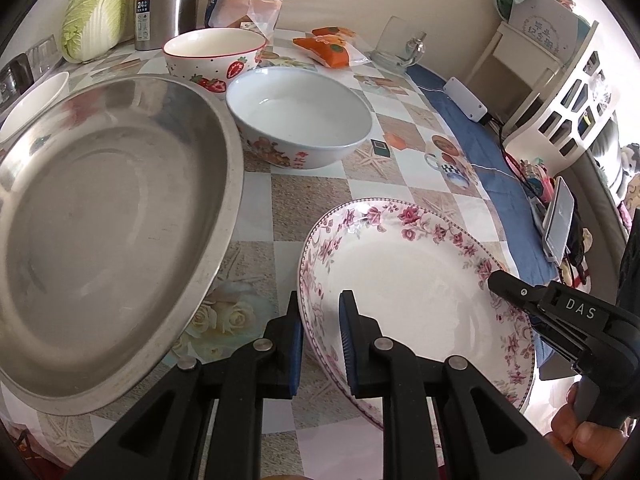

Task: Organize plates and bowls
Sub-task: 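Lift the pink-floral plate off the table with both tools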

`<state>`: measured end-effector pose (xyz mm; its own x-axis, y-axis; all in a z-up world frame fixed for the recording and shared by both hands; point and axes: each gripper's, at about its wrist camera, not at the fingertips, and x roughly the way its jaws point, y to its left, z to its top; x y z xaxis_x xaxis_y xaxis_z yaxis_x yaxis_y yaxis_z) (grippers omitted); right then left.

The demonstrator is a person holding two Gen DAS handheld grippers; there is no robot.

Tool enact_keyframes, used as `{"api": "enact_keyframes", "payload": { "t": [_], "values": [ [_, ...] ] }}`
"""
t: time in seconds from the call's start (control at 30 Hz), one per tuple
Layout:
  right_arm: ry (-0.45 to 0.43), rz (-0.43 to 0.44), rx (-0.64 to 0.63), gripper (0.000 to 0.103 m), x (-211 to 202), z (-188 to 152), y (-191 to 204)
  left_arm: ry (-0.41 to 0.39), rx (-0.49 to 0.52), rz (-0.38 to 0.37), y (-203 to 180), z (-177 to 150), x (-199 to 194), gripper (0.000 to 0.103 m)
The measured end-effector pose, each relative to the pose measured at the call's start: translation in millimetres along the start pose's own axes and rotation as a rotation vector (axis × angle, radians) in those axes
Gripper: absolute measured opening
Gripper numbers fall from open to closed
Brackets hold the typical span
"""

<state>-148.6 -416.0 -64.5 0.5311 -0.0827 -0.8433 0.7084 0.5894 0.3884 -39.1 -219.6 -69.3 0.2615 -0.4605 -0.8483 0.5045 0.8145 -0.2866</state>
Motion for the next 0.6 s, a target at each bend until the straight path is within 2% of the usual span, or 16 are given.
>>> {"api": "enact_keyframes", "payload": {
  "t": [0.6],
  "values": [
    [-0.04, -0.003, 0.009, 0.016, -15, 0, -4, -0.013, 0.038, -0.015, -8, 2, -5, 0.018]
  ]
}}
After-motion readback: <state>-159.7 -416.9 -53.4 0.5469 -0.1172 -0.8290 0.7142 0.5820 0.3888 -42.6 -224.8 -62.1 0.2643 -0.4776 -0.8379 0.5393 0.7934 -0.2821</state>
